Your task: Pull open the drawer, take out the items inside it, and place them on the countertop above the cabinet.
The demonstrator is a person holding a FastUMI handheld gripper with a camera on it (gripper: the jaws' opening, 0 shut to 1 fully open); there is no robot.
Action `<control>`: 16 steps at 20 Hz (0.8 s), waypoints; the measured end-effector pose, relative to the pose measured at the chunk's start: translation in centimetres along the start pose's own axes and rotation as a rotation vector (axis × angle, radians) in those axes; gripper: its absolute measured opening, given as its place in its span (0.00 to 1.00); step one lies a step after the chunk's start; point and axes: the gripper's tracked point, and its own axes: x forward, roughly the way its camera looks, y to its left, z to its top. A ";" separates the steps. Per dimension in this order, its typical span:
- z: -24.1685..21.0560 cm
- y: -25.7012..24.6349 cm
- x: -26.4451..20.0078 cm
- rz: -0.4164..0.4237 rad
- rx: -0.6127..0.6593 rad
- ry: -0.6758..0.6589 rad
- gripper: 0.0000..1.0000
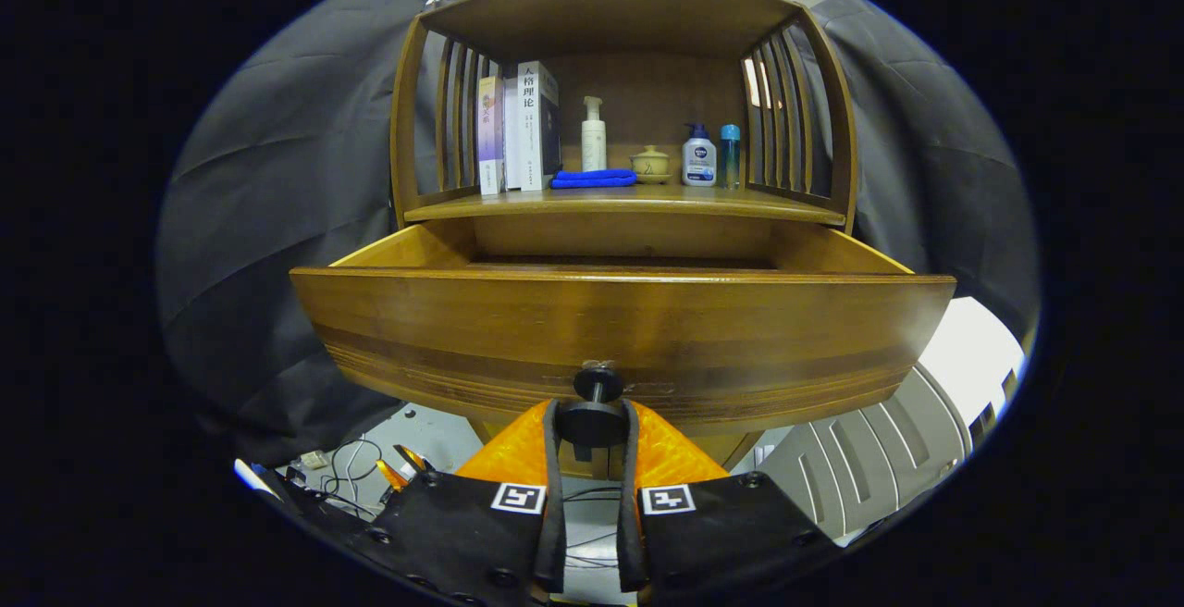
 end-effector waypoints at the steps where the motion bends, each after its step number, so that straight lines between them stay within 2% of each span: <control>1: -0.1 0.1 -0.2 0.004 0.001 0.002 0.24; 4: -0.1 0.0 0.0 0.019 0.014 0.007 0.31; 5: 0.0 0.0 -0.2 0.025 0.024 0.007 0.39; 7: 0.6 -0.3 -0.8 0.015 0.039 -0.015 0.45; 10: 3.6 -0.7 -2.1 -0.005 -0.009 -0.120 0.65; 15: 7.8 -0.8 -4.0 0.036 -0.025 -0.201 0.99; 16: 8.7 -0.8 -4.1 0.044 -0.015 -0.206 0.99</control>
